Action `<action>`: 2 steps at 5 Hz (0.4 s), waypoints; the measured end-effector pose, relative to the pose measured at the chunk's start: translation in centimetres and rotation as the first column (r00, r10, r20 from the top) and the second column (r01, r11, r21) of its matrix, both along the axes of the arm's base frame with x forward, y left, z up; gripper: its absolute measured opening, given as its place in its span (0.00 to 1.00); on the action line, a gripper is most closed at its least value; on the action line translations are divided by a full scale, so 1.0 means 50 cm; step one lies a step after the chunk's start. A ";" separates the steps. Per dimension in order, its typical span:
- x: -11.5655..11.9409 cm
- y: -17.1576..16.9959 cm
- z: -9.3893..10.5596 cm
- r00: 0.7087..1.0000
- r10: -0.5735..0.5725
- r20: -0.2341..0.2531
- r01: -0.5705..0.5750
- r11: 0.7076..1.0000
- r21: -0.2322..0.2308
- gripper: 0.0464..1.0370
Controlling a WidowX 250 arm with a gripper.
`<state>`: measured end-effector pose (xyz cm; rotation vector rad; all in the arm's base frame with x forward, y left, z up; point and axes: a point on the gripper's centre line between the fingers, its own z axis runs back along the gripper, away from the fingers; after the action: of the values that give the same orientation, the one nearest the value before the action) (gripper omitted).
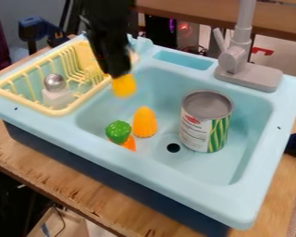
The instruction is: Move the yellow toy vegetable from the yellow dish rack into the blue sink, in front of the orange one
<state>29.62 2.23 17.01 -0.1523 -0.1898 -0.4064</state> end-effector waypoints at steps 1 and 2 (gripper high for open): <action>-0.030 -0.058 -0.006 0.997 -0.058 0.043 0.058 0.998 0.018 0.31; -0.077 -0.108 0.016 0.985 -0.166 0.041 0.164 0.985 0.053 0.31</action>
<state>25.75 -3.15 17.79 -0.1108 -0.2119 -0.5792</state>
